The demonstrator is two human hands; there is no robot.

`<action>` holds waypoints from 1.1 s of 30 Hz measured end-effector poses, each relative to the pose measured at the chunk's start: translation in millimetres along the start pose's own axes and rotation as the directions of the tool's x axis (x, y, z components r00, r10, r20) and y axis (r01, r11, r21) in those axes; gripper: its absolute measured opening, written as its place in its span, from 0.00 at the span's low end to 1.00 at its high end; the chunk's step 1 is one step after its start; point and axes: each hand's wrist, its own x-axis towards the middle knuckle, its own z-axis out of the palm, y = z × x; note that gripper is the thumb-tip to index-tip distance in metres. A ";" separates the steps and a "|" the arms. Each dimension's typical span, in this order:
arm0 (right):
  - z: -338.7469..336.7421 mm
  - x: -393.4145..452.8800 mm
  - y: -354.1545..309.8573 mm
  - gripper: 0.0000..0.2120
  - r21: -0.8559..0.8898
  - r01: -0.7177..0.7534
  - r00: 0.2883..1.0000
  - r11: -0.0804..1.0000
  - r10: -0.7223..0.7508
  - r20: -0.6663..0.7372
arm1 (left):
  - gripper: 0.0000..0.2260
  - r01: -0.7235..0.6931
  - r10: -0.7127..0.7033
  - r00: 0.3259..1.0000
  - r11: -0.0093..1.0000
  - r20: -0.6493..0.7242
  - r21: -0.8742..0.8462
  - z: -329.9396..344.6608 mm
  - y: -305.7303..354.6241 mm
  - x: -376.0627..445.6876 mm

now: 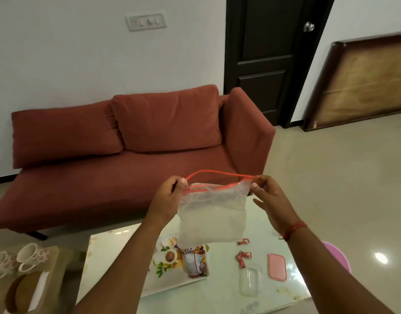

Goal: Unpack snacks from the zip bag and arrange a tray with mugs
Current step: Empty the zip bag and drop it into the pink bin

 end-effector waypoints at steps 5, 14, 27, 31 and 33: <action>-26.9 -8.4 23.6 0.31 -0.040 -0.129 0.949 0.991 0.135 0.283 | 0.13 0.162 -0.184 0.982 0.922 -0.030 -0.353 29.7 33.2 17.1; -12.1 -10.0 9.9 0.07 0.211 -0.175 0.984 0.962 0.180 -0.005 | 0.27 0.450 -0.446 0.882 0.699 0.153 -0.555 53.6 19.1 12.7; 5.8 -4.8 18.7 0.13 0.159 -0.267 0.854 0.951 0.310 -0.418 | 0.28 0.399 -0.364 0.916 0.873 0.170 -0.279 59.2 -1.1 9.3; 10.1 -12.1 11.7 0.09 -0.010 -0.200 0.870 0.980 0.173 -0.461 | 0.27 0.319 -0.270 0.946 0.872 0.179 -0.371 41.3 -18.4 17.8; 12.8 -15.2 3.6 0.06 -0.067 -0.172 0.906 0.983 0.131 -0.404 | 0.17 0.306 -0.239 0.948 0.869 0.211 -0.390 34.7 -21.1 21.8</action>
